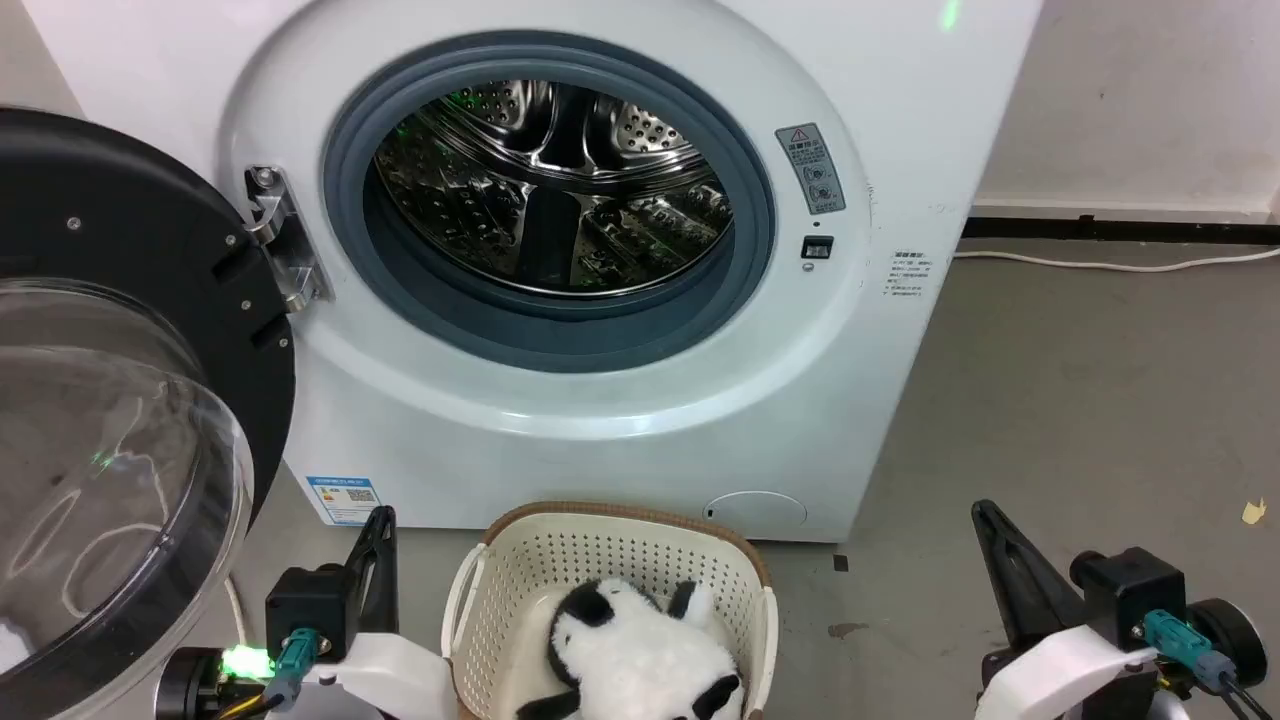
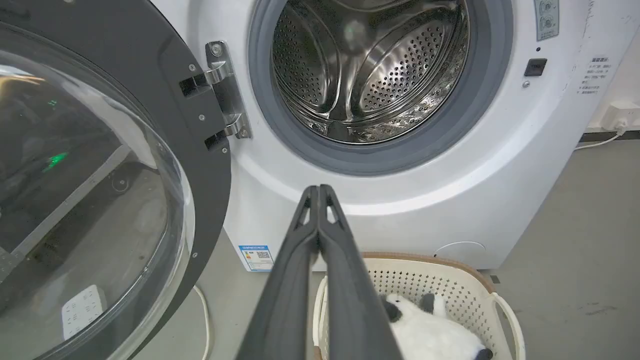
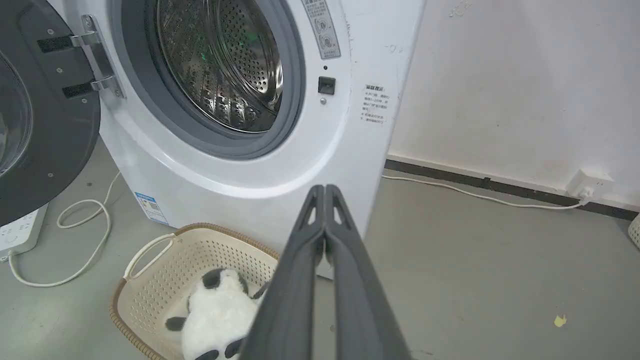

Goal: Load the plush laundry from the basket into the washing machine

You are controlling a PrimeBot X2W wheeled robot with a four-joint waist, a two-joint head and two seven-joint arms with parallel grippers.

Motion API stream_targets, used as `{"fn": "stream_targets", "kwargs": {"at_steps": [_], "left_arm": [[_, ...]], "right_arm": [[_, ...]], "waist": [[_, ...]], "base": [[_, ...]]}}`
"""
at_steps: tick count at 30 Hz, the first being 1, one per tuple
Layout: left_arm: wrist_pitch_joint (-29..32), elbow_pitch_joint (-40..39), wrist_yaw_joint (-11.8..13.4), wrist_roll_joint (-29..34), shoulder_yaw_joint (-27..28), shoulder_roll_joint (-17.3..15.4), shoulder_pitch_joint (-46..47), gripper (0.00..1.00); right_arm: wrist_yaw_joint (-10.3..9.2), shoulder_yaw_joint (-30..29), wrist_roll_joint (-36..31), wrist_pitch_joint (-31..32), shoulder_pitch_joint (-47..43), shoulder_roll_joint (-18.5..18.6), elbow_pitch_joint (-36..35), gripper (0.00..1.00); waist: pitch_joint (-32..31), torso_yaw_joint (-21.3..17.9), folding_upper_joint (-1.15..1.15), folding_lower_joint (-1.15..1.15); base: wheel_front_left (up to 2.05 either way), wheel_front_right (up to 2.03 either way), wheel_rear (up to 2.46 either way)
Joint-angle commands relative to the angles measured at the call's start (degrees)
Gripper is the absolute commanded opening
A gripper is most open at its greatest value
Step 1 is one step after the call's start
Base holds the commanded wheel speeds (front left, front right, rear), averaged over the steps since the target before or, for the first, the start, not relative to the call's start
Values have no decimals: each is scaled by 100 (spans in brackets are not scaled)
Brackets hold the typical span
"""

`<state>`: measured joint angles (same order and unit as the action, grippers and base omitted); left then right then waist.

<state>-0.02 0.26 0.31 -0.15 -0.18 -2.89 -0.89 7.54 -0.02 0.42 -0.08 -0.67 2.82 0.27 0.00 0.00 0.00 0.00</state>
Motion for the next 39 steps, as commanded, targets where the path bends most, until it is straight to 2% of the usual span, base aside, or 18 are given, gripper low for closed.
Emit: {"fn": "stream_targets", "kwargs": {"at_steps": [1, 30, 31, 39], "left_arm": [[2, -26, -31, 15, 18, 2, 89, 0], [2, -26, -31, 15, 18, 2, 89, 0], [-1, 0, 0, 0, 0, 0, 0, 100], [-49, -3, 43, -12, -68, 0, 5, 100]], "right_arm": [[-5, 2, -42, 8, 67, 6, -27, 0], [-5, 2, -42, 8, 67, 6, -27, 0], [0, 0, 1, -1, 0, 0, 0, 100], [0, -16, 52, -49, -10, 2, -5, 100]], "waist": [[0, 0, 0, 0], [0, 0, 0, 0], [0, 0, 0, 0], [3, -5, 0, 0]], "base": [[0, 0, 0], [0, 0, 0], [0, 0, 0], [0, 0, 0]]}}
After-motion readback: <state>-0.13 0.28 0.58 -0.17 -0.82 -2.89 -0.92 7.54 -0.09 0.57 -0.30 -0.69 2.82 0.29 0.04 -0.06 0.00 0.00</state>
